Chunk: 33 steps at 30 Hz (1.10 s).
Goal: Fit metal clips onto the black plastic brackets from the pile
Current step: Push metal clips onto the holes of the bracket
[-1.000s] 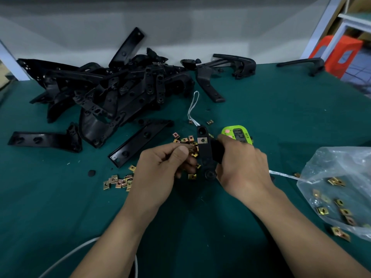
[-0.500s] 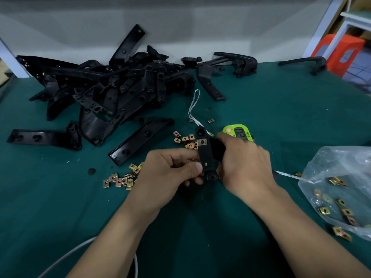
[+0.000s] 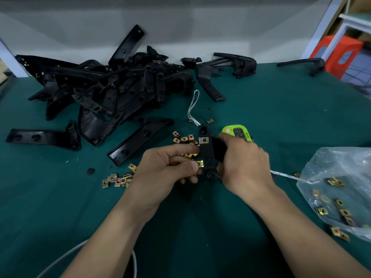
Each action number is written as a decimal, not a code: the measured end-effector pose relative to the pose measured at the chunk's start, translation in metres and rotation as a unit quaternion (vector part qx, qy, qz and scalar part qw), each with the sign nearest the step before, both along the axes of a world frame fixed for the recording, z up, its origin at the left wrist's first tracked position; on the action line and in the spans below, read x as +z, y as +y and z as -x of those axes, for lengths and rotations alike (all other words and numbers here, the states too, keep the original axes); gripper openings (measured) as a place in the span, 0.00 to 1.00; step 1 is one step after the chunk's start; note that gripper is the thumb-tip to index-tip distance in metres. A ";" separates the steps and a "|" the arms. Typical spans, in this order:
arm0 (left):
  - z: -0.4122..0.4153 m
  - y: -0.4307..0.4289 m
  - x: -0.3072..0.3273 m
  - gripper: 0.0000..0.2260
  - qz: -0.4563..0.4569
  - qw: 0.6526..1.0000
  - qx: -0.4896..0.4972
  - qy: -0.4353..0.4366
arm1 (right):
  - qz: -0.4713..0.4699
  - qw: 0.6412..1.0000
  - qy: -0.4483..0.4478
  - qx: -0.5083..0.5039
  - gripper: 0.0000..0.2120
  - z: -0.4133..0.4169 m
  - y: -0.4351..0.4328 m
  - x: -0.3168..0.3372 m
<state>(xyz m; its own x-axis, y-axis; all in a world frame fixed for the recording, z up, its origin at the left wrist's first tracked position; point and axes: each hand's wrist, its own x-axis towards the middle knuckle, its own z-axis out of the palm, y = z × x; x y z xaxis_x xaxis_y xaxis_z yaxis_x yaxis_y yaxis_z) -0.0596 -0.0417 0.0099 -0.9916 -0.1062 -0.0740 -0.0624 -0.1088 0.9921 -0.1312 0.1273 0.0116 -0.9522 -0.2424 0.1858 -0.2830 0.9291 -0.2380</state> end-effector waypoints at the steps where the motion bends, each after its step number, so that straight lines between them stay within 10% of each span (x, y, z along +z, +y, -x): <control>1: 0.000 0.001 0.000 0.12 0.000 1.000 0.000 0.000 | -0.006 1.000 0.003 -0.001 0.20 0.000 0.000 0.000; 33: -0.012 0.039 0.011 0.12 -0.160 0.972 0.171 -0.021 | -0.103 0.991 0.074 -0.035 0.15 -0.009 -0.010 0.009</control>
<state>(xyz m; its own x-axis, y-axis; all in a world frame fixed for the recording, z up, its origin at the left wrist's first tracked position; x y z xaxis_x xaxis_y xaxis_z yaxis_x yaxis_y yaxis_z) -0.0481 -0.0029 0.0210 -0.8976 -0.3939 -0.1978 -0.0085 -0.4333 0.9012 -0.1223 0.1171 0.0201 -0.9343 -0.2245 0.2770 -0.2340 0.9722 -0.0013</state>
